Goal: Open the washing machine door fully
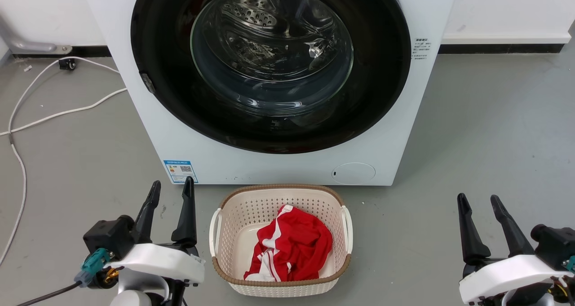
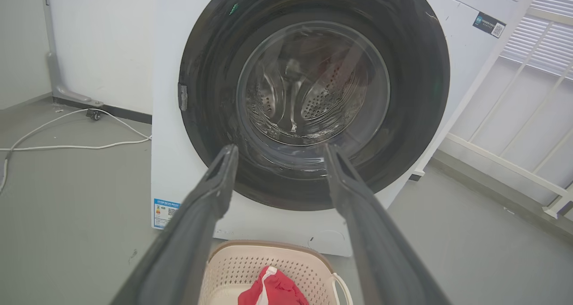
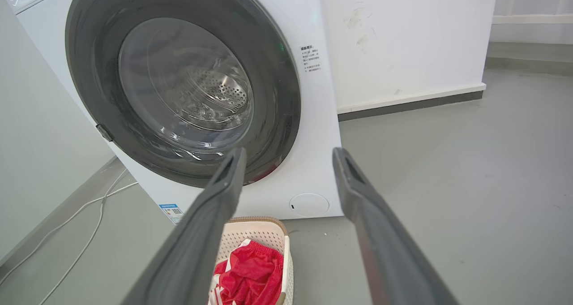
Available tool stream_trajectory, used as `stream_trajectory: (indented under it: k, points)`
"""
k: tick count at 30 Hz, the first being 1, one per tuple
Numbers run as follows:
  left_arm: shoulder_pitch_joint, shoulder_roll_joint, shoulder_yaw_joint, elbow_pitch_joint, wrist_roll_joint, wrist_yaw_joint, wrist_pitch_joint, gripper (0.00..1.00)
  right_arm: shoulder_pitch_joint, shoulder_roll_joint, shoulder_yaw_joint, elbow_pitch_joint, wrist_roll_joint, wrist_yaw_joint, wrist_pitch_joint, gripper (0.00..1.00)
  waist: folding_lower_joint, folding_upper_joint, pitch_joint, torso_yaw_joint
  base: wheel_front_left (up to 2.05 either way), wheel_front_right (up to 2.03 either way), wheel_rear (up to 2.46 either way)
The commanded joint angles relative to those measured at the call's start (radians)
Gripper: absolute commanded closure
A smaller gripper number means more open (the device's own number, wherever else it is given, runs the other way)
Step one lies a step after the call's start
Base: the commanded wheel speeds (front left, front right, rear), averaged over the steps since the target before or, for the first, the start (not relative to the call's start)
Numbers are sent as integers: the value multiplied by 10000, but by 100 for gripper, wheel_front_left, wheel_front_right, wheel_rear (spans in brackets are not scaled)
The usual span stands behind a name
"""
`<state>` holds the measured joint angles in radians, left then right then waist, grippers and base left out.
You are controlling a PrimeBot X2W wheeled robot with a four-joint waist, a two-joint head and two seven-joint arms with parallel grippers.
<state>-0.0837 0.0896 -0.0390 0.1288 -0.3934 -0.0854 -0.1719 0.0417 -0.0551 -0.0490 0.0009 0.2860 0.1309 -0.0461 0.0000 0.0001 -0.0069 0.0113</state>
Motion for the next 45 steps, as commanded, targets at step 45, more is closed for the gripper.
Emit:
stream_trajectory:
  k: [45]
  points:
    - [-65, 116, -318, 471, 3223, 279, -934, 0, 429, 67, -36, -244, -3065, -5, -469, 0, 0, -1, 20, 14, 0, 0, 0]
